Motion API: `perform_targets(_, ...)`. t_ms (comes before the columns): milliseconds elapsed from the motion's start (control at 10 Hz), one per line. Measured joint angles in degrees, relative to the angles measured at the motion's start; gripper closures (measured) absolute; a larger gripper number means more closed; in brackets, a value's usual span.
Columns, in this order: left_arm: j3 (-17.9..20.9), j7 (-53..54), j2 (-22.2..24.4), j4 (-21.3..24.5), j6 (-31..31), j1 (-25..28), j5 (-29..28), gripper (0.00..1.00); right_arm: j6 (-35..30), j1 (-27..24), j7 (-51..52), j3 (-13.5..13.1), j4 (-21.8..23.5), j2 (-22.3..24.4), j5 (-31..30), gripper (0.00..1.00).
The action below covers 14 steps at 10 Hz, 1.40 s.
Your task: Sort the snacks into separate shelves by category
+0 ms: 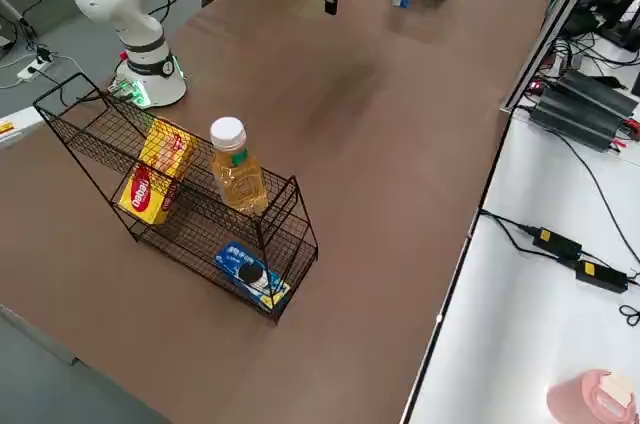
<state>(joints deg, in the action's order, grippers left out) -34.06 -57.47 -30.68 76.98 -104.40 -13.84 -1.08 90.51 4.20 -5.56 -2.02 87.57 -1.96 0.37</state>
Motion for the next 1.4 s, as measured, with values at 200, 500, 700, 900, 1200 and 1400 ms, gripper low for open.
perform_targets(200,6.1,0.0,-5.0,-3.1,-6.1,-11.0,-0.2,0.47,0.7,0.2,0.0,0.1,0.1,-0.7,0.0,0.00)
perform_targets(500,16.6,0.7,-12.2,-9.5,-9.0,-26.8,-0.3,0.46,1.4,0.3,0.0,0.2,0.1,-2.4,0.0,0.00)
perform_targets(700,17.1,0.9,-15.2,-11.8,-11.6,-27.7,-0.1,0.46,1.5,0.3,0.0,0.2,0.1,-2.9,0.0,0.00)
perform_targets(900,17.1,2.1,-16.8,-12.2,-12.3,-27.1,0.1,0.46,1.8,0.4,0.0,0.2,0.1,-3.5,0.0,0.00)
perform_targets(1200,17.0,2.2,-19.5,-12.4,-15.5,-27.9,0.3,0.44,3.0,0.4,0.0,0.4,0.1,-4.6,0.0,0.01)
perform_targets(1400,17.0,2.2,-19.7,-12.5,-15.4,-27.9,0.3,0.35,3.5,0.5,0.0,0.5,0.1,-4.7,0.0,0.00)
